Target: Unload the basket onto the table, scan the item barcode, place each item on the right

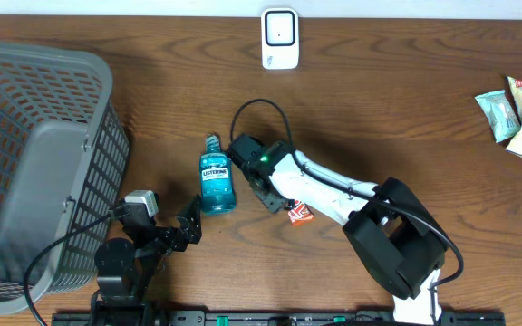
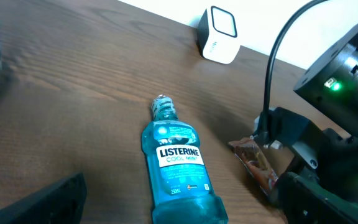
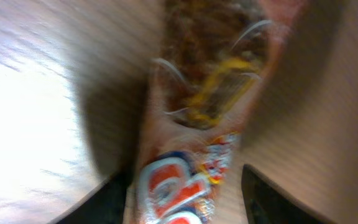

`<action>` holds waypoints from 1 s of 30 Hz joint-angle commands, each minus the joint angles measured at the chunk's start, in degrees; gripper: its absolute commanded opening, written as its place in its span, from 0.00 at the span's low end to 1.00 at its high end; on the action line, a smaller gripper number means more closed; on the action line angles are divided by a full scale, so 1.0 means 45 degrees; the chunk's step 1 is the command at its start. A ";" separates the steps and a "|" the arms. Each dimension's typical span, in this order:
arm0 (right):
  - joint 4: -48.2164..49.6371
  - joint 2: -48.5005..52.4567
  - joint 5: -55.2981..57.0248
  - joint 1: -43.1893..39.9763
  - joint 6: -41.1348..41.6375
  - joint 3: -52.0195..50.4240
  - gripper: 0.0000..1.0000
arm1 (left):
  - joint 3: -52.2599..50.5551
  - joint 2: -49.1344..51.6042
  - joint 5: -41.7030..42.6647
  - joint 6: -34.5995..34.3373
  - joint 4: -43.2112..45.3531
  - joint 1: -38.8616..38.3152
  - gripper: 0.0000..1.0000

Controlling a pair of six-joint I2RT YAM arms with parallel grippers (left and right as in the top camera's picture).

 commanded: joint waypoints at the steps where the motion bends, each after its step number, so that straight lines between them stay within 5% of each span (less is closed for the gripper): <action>1: -0.0029 0.1117 0.0015 -0.0486 0.0233 -0.1010 0.41 | 0.0049 -0.0053 0.0117 -0.0024 -0.0005 0.0063 0.98; 6: -0.0554 0.2676 -0.2710 -0.0962 -0.1214 -0.1044 0.01 | 0.0049 -0.0053 0.0117 -0.0024 -0.0005 0.0063 0.98; 11: -0.1127 0.2152 -0.5586 -0.1399 -0.2516 0.0136 0.01 | 0.0049 -0.0053 0.0117 -0.0024 -0.0005 0.0063 0.98; 22: -0.4357 0.0797 -1.8418 -0.4245 -1.0593 0.1579 0.01 | 0.0049 -0.0053 0.0117 -0.0024 -0.0005 0.0063 0.98; 30: -0.4420 0.0821 -2.3557 -0.4537 -1.2016 0.1282 0.01 | 0.0049 -0.0053 0.0117 -0.0024 -0.0005 0.0063 0.98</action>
